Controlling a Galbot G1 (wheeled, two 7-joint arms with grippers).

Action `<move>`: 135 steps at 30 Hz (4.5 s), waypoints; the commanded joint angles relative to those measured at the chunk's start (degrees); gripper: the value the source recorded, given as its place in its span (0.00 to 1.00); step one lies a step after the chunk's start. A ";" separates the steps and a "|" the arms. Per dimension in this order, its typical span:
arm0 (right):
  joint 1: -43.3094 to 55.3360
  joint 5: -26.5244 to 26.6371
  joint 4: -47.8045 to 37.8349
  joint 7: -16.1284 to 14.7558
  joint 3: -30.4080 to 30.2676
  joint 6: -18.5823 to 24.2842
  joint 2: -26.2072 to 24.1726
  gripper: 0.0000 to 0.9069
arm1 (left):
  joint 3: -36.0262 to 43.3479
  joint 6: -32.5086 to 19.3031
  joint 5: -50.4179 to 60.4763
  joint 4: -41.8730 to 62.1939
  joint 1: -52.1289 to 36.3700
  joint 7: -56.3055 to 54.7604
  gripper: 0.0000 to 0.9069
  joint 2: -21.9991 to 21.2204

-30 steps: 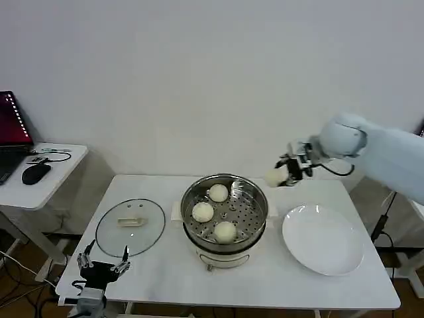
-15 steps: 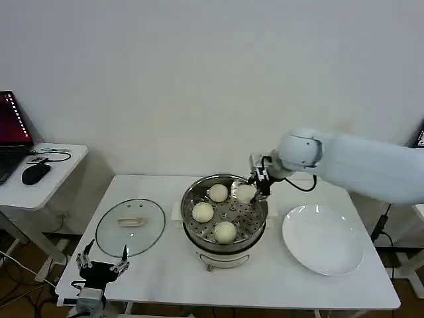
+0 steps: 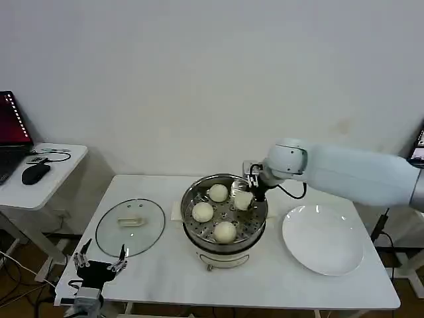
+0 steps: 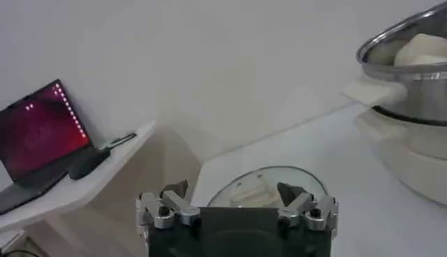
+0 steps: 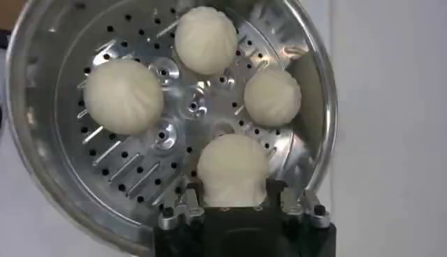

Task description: Take steamed baozi put them in steamer then cover it.

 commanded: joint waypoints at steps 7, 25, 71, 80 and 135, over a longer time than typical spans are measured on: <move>-2.19 -0.41 -1.89 0.67 0.06 -1.04 2.06 0.67 | -0.02 -0.03 -0.01 0.14 -0.02 0.00 1.00 -0.11; 1.92 5.68 9.63 5.19 4.62 -0.95 -6.07 1.00 | 0.15 0.11 -0.11 0.33 -0.39 -0.03 1.00 -0.03; -131.58 -14.49 31.19 31.44 144.38 48.63 23.81 1.00 | 11.57 -20.09 49.39 33.21 -18.54 -5.56 1.00 14.29; -132.14 -15.06 30.49 31.74 144.25 49.30 25.74 1.00 | 15.92 -20.07 53.17 44.65 -29.30 -7.26 1.00 14.55; -133.44 -17.18 29.70 31.17 139.90 51.05 27.96 1.00 | 15.33 -19.00 56.01 56.33 -38.07 -11.40 0.00 12.34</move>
